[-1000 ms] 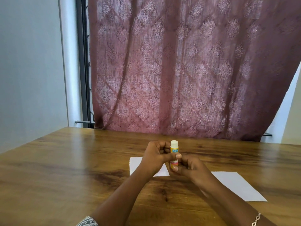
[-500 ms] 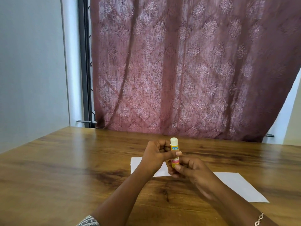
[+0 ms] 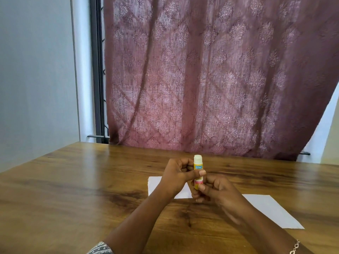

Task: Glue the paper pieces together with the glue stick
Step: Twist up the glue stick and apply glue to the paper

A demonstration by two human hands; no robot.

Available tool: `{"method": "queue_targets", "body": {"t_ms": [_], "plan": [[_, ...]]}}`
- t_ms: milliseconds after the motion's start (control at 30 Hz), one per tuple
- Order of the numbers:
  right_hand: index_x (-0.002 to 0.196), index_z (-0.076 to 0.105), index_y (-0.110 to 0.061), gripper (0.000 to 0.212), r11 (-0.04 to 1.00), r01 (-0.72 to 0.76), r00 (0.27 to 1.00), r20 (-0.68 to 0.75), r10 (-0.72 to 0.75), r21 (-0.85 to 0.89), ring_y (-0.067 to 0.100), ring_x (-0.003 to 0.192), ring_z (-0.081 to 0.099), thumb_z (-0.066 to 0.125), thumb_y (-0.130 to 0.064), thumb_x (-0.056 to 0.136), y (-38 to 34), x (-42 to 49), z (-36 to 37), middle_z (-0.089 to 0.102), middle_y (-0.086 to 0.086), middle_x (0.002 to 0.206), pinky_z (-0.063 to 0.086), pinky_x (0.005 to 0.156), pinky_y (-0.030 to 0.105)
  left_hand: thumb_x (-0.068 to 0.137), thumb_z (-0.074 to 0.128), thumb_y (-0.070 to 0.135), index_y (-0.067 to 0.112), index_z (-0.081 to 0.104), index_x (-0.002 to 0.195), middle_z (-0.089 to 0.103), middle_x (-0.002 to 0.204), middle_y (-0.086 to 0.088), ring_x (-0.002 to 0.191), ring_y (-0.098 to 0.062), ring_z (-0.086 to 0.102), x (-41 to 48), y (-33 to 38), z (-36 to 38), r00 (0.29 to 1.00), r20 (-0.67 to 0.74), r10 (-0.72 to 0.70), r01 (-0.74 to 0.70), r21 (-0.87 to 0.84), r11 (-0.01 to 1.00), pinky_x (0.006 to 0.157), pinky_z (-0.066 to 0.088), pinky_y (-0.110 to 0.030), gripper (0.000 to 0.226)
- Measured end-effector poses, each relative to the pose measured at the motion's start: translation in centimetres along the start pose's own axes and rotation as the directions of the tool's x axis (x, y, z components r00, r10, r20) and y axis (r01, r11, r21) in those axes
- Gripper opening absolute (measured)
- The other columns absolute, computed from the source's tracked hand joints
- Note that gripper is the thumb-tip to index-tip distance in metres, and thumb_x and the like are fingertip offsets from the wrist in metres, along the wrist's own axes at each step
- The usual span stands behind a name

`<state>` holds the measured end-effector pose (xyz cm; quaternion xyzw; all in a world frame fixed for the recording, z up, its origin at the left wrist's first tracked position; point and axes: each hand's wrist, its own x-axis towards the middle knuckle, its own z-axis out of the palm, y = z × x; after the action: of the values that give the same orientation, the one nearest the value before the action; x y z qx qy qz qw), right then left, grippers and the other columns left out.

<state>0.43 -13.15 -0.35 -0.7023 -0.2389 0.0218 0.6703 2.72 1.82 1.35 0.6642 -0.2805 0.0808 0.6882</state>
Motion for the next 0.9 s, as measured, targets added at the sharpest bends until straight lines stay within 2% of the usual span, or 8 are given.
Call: {"method": "queue_targets", "body": {"t_ms": [133, 267, 400, 533, 600, 733, 833, 900], "plan": [[0.097, 0.059, -0.007, 0.032, 0.994, -0.03, 0.997, -0.071, 0.022, -0.107, 0.013, 0.065, 0.059, 0.075, -0.01, 0.069, 0.36, 0.33, 0.44, 0.062, 0.003, 0.071, 0.051, 0.056, 0.022, 0.061, 0.079, 0.009, 0.008, 0.066, 0.074, 0.065, 0.074, -0.013, 0.067, -0.015, 0.06, 0.08, -0.06, 0.08, 0.998, -0.056, -0.001, 0.002, 0.02, 1.0, 0.065, 0.05, -0.022, 0.018], [0.097, 0.056, 0.002, 0.025, 0.99, -0.021, 0.995, -0.098, 0.007, -0.143, 0.016, 0.064, 0.057, 0.068, -0.003, 0.076, 0.52, 0.44, 0.53, 0.059, 0.012, 0.075, 0.051, 0.056, 0.023, 0.062, 0.077, 0.012, 0.002, 0.066, 0.078, 0.063, 0.078, -0.016, 0.071, -0.02, 0.059, 0.09, -0.24, 0.13, 0.999, -0.041, -0.013, 0.014, 0.018, 1.0, 0.069, 0.049, -0.026, 0.022], [0.091, 0.059, 0.003, 0.022, 0.999, -0.009, 1.0, -0.015, 0.009, -0.05, 0.01, 0.061, 0.061, 0.066, -0.01, 0.075, 0.1, 0.18, 0.21, 0.063, 0.004, 0.068, 0.05, 0.057, 0.02, 0.064, 0.073, 0.013, 0.012, 0.069, 0.076, 0.067, 0.075, -0.006, 0.072, -0.013, 0.063, 0.06, -0.02, 0.04, 1.0, 0.024, -0.018, 0.018, -0.019, 1.0, 0.071, 0.052, -0.02, 0.012], [0.088, 0.063, -0.006, 0.016, 0.999, -0.044, 0.997, 0.064, 0.043, 0.016, 0.012, 0.067, 0.065, 0.062, -0.015, 0.075, -0.38, -0.22, 0.08, 0.07, 0.003, 0.069, 0.05, 0.054, 0.02, 0.064, 0.074, 0.012, 0.005, 0.067, 0.078, 0.065, 0.068, -0.005, 0.058, -0.01, 0.06, 0.0, 0.04, 0.09, 0.999, 0.039, -0.028, 0.029, -0.023, 0.999, 0.055, 0.048, -0.019, 0.017], [0.094, 0.063, -0.01, 0.014, 0.998, -0.061, 0.998, 0.016, 0.062, -0.026, 0.012, 0.07, 0.065, 0.065, -0.011, 0.08, -0.26, -0.18, 0.25, 0.07, 0.0, 0.072, 0.05, 0.054, 0.02, 0.064, 0.077, 0.009, 0.005, 0.065, 0.075, 0.063, 0.064, -0.002, 0.054, -0.008, 0.057, 0.01, 0.01, 0.1, 1.0, 0.021, -0.019, 0.019, -0.006, 1.0, 0.052, 0.046, -0.019, 0.017], [0.102, 0.057, -0.021, 0.032, 0.975, -0.103, 0.992, -0.089, 0.087, -0.195, 0.014, 0.073, 0.064, 0.071, -0.013, 0.075, 0.05, 0.07, 0.72, 0.066, 0.001, 0.081, 0.049, 0.054, 0.024, 0.061, 0.078, 0.009, 0.007, 0.063, 0.071, 0.062, 0.064, -0.001, 0.059, -0.007, 0.058, 0.06, -0.11, 0.05, 1.0, -0.028, -0.011, 0.012, 0.028, 1.0, 0.059, 0.049, -0.018, 0.018], [0.1, 0.058, -0.013, 0.025, 0.976, -0.069, 0.995, -0.085, 0.052, -0.206, 0.008, 0.064, 0.063, 0.068, -0.009, 0.077, -0.03, 0.09, 0.68, 0.066, -0.001, 0.074, 0.048, 0.054, 0.024, 0.066, 0.077, 0.001, 0.005, 0.063, 0.072, 0.062, 0.065, -0.003, 0.057, -0.006, 0.058, 0.1, -0.17, 0.14, 1.0, -0.02, -0.023, 0.023, 0.018, 1.0, 0.058, 0.048, -0.017, 0.016], [0.098, 0.059, -0.008, 0.023, 0.985, -0.04, 0.998, -0.05, 0.032, -0.17, 0.007, 0.063, 0.064, 0.068, -0.012, 0.077, -0.2, -0.02, 0.55, 0.067, -0.005, 0.068, 0.047, 0.054, 0.022, 0.062, 0.079, 0.011, 0.005, 0.065, 0.074, 0.062, 0.07, -0.007, 0.062, -0.008, 0.058, 0.07, -0.08, 0.13, 1.0, -0.005, -0.018, 0.018, 0.007, 1.0, 0.063, 0.048, -0.019, 0.019]]}}
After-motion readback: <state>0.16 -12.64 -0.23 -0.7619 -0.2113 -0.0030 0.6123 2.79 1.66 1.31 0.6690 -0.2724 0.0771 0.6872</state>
